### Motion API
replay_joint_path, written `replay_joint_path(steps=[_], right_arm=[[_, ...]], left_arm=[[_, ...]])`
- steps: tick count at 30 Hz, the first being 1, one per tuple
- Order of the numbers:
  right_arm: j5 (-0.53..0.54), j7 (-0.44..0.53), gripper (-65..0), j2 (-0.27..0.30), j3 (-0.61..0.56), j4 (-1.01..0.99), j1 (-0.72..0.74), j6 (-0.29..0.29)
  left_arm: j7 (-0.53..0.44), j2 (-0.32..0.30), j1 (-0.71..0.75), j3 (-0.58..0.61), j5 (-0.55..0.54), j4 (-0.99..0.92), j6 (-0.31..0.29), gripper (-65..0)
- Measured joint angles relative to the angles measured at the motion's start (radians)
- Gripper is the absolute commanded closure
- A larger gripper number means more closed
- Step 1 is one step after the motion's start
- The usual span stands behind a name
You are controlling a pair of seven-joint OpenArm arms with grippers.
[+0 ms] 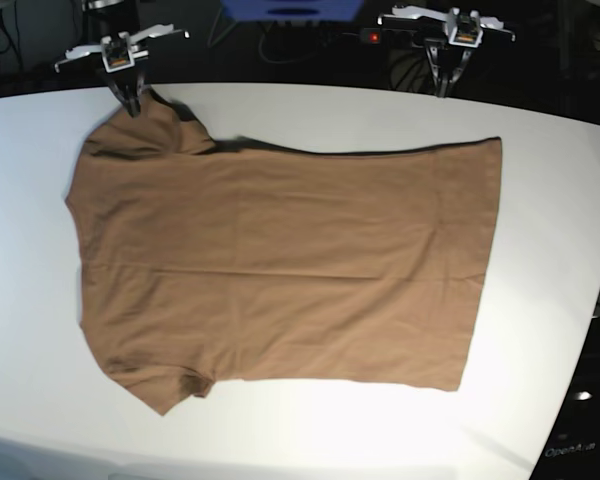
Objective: Fold the T-shirt properly
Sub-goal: 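Lower the right gripper onto the shirt's shoulder corner near the collar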
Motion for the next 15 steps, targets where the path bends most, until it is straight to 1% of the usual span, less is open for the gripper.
replay_joint_path(steps=[3, 4, 8, 11, 12, 13, 15], right_arm=[[-0.003, 0.0, -1.0, -0.005, -0.023, 0.0, -0.002, 0.002], [-0.002, 0.0, -3.0, -0.008, -0.029, 0.0, -0.002, -0.001], [-0.003, 0.0, -17.6, -0.005, -0.069, -0.002, -0.008, 0.0], [-0.003, 0.002, -28.7, -0.005, -0.077, -0.003, -0.008, 0.002], [-0.003, 0.004, -31.2, -0.005, -0.077, -0.003, -0.008, -0.001], [-0.001, 0.004, -32.4, -0.004, -0.077, -0.003, -0.008, -0.001], [-0.003, 0.004, -33.1, -0.004, -0.078, -0.003, -0.008, 0.0]], left_arm=[[0.011, 0.0, 0.009, 0.0, 0.0, 0.0, 0.0, -1.1], [0.011, 0.0, 0.011, -0.002, 0.0, 0.0, 0.0, -1.1], [0.011, 0.0, 0.01, -0.003, 0.0, 0.0, 0.0, -1.1], [0.01, 0.0, 0.008, -0.003, 0.0, 0.0, 0.0, -1.1], [0.013, 0.0, 0.007, -0.003, 0.0, 0.0, 0.0, -1.1], [0.013, 0.0, 0.006, -0.004, 0.0, 0.0, 0.0, -1.1], [0.014, 0.0, 0.004, -0.004, 0.0, 0.0, 0.0, -1.1]])
